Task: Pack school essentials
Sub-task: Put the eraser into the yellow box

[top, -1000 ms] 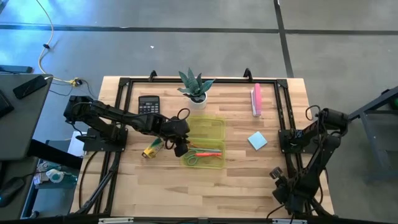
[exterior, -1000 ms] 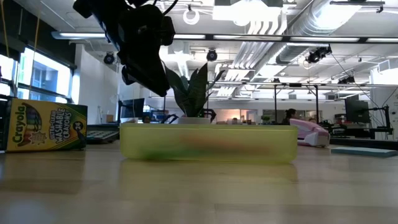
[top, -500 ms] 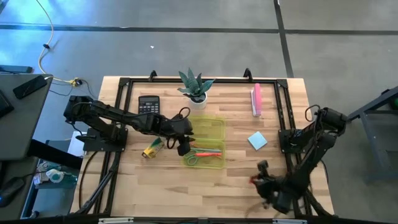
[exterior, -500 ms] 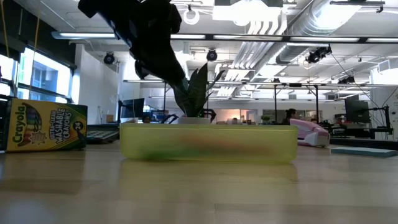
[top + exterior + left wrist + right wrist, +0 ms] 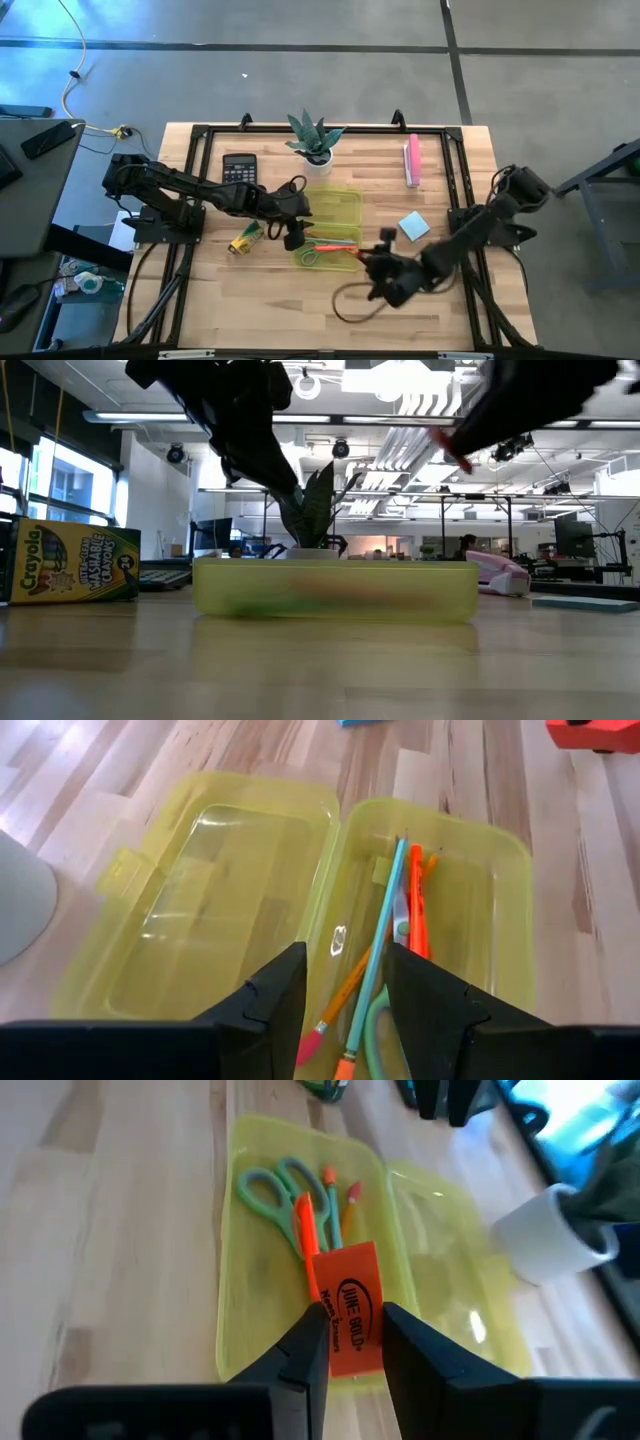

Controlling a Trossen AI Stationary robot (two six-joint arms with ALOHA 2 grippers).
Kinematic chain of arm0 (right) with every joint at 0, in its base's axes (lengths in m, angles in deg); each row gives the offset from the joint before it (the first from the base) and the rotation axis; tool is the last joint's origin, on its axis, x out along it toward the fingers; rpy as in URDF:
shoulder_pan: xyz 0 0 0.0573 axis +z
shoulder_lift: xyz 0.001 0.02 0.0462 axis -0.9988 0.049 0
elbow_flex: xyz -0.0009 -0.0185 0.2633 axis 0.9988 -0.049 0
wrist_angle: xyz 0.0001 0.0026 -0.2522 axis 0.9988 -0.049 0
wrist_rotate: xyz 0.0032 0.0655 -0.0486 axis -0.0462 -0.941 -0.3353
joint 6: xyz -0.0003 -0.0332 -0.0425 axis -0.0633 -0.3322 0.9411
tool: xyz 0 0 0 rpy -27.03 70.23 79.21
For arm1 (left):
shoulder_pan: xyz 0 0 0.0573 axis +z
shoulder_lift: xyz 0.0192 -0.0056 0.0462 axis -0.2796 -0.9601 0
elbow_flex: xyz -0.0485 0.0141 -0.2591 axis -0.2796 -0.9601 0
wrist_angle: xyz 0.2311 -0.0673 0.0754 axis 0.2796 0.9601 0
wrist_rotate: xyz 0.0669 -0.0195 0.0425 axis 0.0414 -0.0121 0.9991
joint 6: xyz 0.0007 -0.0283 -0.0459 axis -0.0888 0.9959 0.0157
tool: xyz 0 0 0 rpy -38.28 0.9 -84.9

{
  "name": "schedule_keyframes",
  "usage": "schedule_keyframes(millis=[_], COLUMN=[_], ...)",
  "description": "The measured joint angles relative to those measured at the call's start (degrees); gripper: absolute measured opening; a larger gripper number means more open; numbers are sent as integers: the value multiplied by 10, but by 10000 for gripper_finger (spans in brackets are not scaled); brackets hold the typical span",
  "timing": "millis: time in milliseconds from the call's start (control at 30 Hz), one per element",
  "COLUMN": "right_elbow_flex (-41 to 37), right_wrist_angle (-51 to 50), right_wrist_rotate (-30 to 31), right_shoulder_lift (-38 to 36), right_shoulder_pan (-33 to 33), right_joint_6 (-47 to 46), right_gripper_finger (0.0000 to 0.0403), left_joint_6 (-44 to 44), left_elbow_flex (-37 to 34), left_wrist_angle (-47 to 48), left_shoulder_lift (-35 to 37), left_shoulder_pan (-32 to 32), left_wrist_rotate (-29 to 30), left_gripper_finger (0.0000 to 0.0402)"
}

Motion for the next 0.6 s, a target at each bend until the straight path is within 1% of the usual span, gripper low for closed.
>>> schedule_keyframes(millis=[133,367,500,600], right_elbow_flex=[17,18,18,18], right_wrist_angle=[10,35,36,37], right_wrist_rotate=[-94,-224,-259,-261], right_shoulder_lift=[0,0,4,25], right_shoulder_pan=[-59,-142,-167,-177], right_joint_6=[11,11,12,15], right_gripper_finger=[71,71,71,71], left_joint_6=[-10,-6,9,9], left_elbow_flex=[0,0,0,0], left_wrist_angle=[19,37,35,27], left_shoulder_lift=[0,0,0,0], left_shoulder_pan=[0,0,0,0], left_wrist_rotate=[0,0,0,0], left_gripper_finger=[126,126,126,126])
